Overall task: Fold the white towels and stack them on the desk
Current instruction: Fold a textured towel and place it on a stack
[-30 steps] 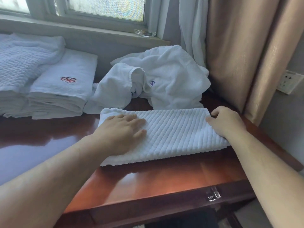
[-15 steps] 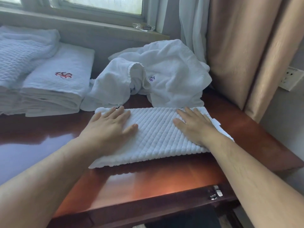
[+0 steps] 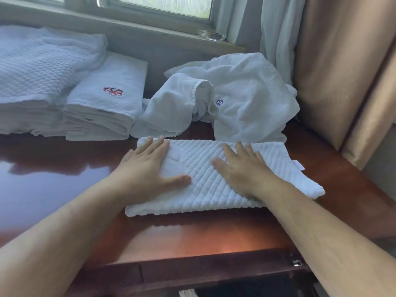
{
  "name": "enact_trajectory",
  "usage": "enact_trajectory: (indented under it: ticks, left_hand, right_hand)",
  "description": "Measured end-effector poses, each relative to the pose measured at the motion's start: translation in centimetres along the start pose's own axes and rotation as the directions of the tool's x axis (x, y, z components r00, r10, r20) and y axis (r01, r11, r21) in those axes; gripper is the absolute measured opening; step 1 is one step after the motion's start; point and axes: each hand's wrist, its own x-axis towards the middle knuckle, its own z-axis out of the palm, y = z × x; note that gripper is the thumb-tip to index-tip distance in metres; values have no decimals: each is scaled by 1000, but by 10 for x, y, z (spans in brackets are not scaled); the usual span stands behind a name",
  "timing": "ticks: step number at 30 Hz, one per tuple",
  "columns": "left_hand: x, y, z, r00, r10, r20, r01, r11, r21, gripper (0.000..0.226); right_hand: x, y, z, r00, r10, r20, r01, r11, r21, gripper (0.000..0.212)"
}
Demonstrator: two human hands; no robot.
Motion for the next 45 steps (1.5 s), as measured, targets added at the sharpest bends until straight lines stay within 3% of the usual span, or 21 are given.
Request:
enact_trajectory:
  ticks: [5, 10, 13, 16, 17, 21, 23, 25, 27, 30, 33, 36, 39, 41, 43, 45]
  left_hand:
    - [-11, -35, -7, 990, 14, -141, -54, 958, -282, 55]
    - [-18, -56, -6, 949, -124, -290, 38, 957, -286, 46]
    - [-16, -56, -9, 888, -254, -383, 89, 913, -398, 44]
    - [-13, -59, -14, 816, -405, -413, 160, 844, -512, 28]
    - [-13, -58, -16, 812, -425, -399, 189, 840, -508, 27]
    - [-18, -39, -20, 908, -367, -202, 257, 869, -424, 64]
    - [-21, -30, -24, 913, -392, -113, 316, 855, -412, 76]
    - [-22, -24, -35, 901, -432, -28, 388, 834, -393, 77]
    - [-22, -16, -44, 918, -388, 84, 381, 800, -464, 62]
    - [-27, -2, -47, 929, -321, 183, 364, 713, -600, 59]
    - [-29, 1, -41, 909, -392, 142, 378, 628, -680, 78]
    - [-36, 1, -46, 903, -413, 116, 346, 539, -768, 87]
    - [-45, 2, -60, 920, -377, 112, 286, 447, -847, 62]
    - [-52, 5, -76, 925, -363, 109, 238, 331, -913, 40]
    - [-60, 11, -94, 924, -366, 115, 196, 192, -962, 32]
    - [-67, 17, -111, 920, -374, 112, 168, 120, -978, 25]
  right_hand:
    - [12, -60, -1, 980, -191, 46, 189, 981, 51, 72]
    - [25, -93, 2, 964, -265, -3, 265, 962, 60, 58]
    - [22, -94, 14, 959, -269, -94, 276, 958, 72, 60]
    - [24, -90, 18, 953, -268, -139, 284, 953, 111, 55]
    - [25, -89, 18, 951, -271, -150, 290, 950, 117, 53]
    - [24, -89, 20, 930, -268, -253, 320, 927, 194, 45]
    - [24, -90, 21, 914, -256, -316, 336, 913, 232, 43]
    - [24, -91, 23, 902, -236, -361, 341, 902, 263, 40]
    - [24, -89, 25, 887, -204, -415, 347, 886, 307, 35]
    - [19, -88, 24, 841, -150, -520, 375, 855, 359, 22]
    - [12, -89, 20, 794, -163, -585, 423, 839, 341, 16]
    - [-7, -94, 13, 823, -206, -529, 441, 819, 367, 25]
    - [-35, -94, -1, 910, -257, -326, 400, 753, 523, 64]
    - [-57, -93, -6, 896, -372, -241, 442, 711, 547, 65]
    - [-76, -94, -4, 871, -402, -284, 488, 776, 400, 63]
    - [-84, -100, 0, 843, -320, -432, 458, 848, 267, 69]
